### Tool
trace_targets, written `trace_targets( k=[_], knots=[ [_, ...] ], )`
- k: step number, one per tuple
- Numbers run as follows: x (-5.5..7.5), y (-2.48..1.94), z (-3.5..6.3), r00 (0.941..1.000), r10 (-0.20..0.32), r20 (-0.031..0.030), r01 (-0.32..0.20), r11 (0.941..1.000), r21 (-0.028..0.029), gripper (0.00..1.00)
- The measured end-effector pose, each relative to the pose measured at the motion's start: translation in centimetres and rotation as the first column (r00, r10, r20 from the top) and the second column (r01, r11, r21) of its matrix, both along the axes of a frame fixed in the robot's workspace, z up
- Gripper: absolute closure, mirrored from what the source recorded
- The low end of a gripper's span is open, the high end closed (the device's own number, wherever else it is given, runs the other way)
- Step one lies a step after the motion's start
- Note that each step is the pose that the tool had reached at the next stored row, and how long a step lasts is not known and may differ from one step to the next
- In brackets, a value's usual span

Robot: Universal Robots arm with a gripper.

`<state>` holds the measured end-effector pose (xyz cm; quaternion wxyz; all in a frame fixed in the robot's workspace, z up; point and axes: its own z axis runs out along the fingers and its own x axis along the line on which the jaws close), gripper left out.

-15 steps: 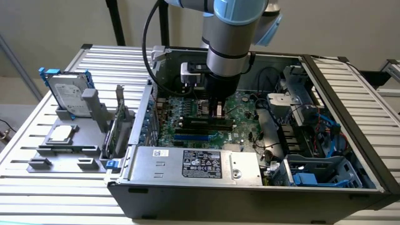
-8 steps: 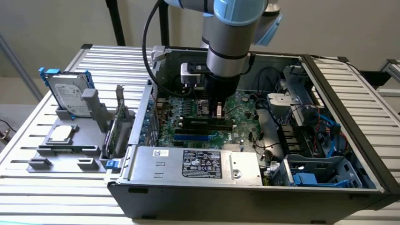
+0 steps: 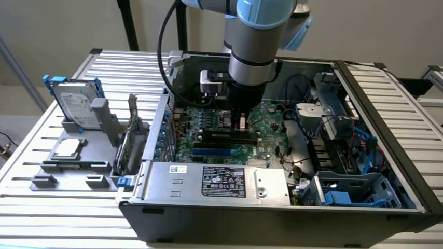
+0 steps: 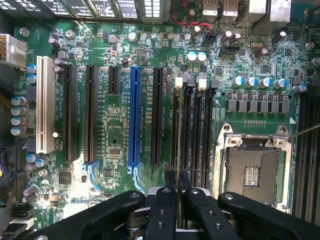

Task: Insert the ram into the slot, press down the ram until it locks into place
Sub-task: 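Insert the ram into the slot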

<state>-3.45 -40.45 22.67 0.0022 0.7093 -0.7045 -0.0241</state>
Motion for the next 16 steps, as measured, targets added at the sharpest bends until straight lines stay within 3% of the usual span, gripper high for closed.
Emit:
trace_targets(
  k=[12,15,16],
  knots=[
    [0.0,0.0,-0.27,1.0,-0.003,0.0,0.003,1.0,-0.0001,0.87],
    [0.0,0.0,-0.28,1.0,-0.003,-0.0001,0.003,1.0,-0.0001,0.85],
    [0.0,0.0,-0.27,1.0,-0.003,-0.0001,0.003,1.0,0.0008,0.79]
  ],
)
